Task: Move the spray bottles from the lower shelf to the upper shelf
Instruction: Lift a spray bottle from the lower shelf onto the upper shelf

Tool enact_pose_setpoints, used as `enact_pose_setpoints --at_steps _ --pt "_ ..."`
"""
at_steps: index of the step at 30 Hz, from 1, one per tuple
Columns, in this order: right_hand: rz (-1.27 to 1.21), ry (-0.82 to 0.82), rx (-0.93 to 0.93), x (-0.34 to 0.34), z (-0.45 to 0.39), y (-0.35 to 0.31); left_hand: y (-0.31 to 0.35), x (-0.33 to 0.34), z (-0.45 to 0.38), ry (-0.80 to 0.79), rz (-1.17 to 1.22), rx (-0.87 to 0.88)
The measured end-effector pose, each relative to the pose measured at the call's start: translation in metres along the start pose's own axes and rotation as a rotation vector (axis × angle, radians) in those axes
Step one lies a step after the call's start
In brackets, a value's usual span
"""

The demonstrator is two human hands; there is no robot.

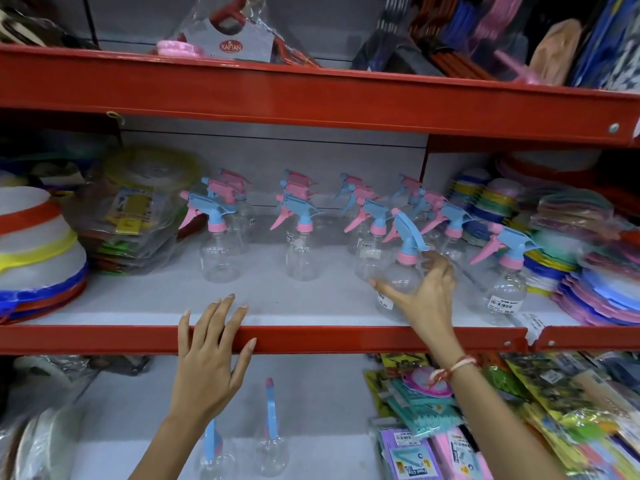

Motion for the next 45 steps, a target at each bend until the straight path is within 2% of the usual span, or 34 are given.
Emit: enact_pose_setpoints --at_steps 3,6,12,15,27,30,35,38,41,43,45 --pt "0.09 0.047 -0.024 0.002 0.01 0.001 0.001 -0.003 -0.001 0.013 -0.003 0.0" --pt "0.042 0.037 -0.04 0.0 0.01 0.002 0.002 -0.005 0.0 0.028 -0.008 -0.006" --pt "-0.236 -0.27 0.059 0.012 0.004 0.018 0.003 -0.006 0.001 0.04 -0.01 -0.023" --pt "-0.25 -0.378 0.061 0.006 0.001 0.019 0.003 -0.006 0.0 0.034 -0.01 -0.028" --pt "-0.199 -0.442 0.05 0.005 -0.002 0.033 0.002 -0.005 0.001 -0.002 -0.035 -0.01" --pt "-0.175 -0.354 0.032 -0.002 0.006 0.026 0.001 -0.008 0.001 0.014 -0.067 0.024" --pt "-0.123 0.105 -0.274 -0.032 0.057 -0.031 -0.011 -0.017 0.0 0.074 -0.11 0.033" --pt "-0.136 0.168 -0.367 -0.015 0.1 -0.053 -0.019 -0.017 0.0 0.085 -0.131 0.058" --pt "-0.165 0.092 -0.407 0.022 0.143 -0.057 -0.028 -0.017 0.001 0.095 -0.142 0.054" --pt "-0.186 -0.043 -0.394 0.058 0.173 -0.05 -0.038 -0.016 0.002 0.094 -0.154 0.045" --pt "-0.181 -0.209 -0.302 0.101 0.199 -0.033 -0.046 -0.012 0.004 0.081 -0.16 0.048"
Point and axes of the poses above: each hand's wrist, its own z-axis away from the middle knuckle, its own x-axis out of the palm, y = z × x, the point moved 10 cm from there along -z, towards the middle knuckle, and after that the axes turned 9 degrees about -z, right-handed, at the moved point
